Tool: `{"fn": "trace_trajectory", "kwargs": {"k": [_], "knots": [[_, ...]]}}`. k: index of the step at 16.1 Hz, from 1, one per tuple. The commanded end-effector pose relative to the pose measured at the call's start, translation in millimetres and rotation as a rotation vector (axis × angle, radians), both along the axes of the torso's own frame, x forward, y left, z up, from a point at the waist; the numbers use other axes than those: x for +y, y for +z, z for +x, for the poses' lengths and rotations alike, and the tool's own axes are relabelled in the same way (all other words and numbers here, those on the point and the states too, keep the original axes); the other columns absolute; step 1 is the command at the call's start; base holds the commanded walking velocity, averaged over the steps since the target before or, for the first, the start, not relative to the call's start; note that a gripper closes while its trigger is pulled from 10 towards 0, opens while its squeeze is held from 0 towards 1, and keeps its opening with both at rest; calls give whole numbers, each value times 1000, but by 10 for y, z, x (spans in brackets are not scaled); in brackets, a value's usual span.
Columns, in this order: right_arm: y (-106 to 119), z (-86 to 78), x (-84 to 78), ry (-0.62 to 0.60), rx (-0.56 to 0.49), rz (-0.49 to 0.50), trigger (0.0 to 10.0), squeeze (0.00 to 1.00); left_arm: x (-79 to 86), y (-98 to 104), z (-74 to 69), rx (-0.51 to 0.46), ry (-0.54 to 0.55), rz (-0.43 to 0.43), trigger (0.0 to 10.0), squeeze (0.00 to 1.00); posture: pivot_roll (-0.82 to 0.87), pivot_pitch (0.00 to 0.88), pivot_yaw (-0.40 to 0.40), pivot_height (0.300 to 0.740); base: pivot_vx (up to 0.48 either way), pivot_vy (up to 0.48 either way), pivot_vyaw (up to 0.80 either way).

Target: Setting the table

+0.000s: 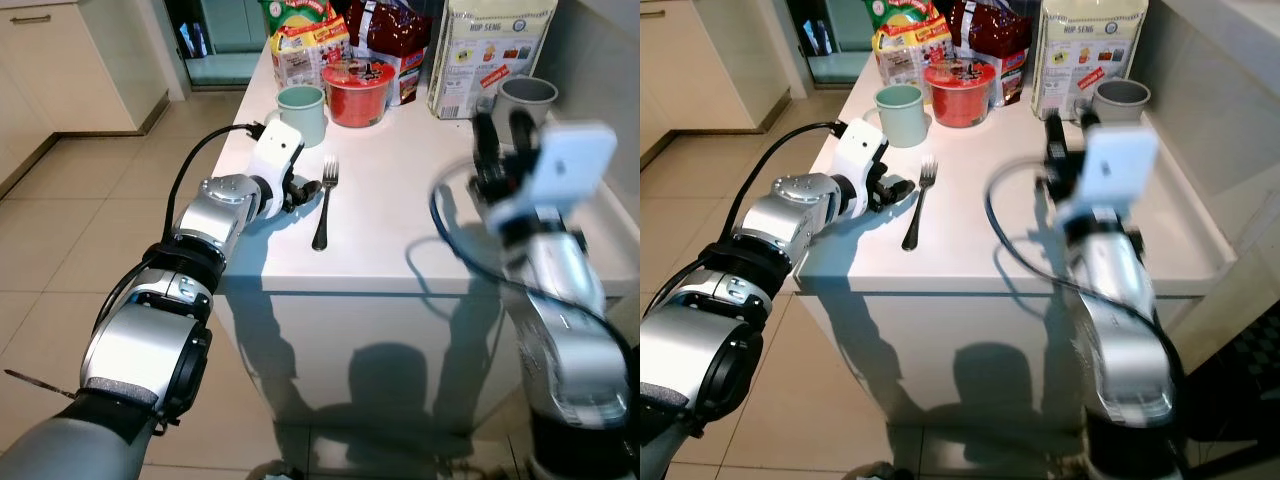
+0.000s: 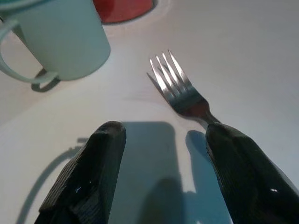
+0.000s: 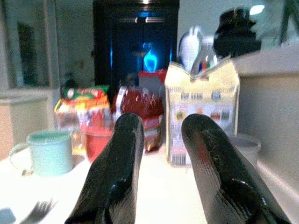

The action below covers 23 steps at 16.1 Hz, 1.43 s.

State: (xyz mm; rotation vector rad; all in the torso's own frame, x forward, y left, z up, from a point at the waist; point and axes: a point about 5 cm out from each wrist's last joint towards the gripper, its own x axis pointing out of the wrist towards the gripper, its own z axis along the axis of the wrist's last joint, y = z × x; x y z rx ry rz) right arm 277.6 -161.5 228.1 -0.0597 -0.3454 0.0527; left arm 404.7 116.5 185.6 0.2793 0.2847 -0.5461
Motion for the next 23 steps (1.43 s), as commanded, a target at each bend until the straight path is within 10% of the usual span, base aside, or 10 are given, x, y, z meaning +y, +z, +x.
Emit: {"fn": "trace_trajectory", "kwargs": {"k": [1, 13, 23], "knots": [[-87, -76, -49, 54, 51, 29, 10000, 0, -18, 93, 35, -30, 5, 6, 10000, 0, -52, 0, 107, 740, 0, 0, 0], [-1111, -732, -136, 313, 426, -80, 10000, 0, -167, 213, 89, -85, -11, 41, 10000, 0, -64, 0, 119, 740, 0, 0, 0], [-1246, -746, -77, 312, 419, -129, 10000, 0, -415, 76, 34, -22, -59, 46, 10000, 0, -51, 0, 117, 740, 0, 0, 0]]}}
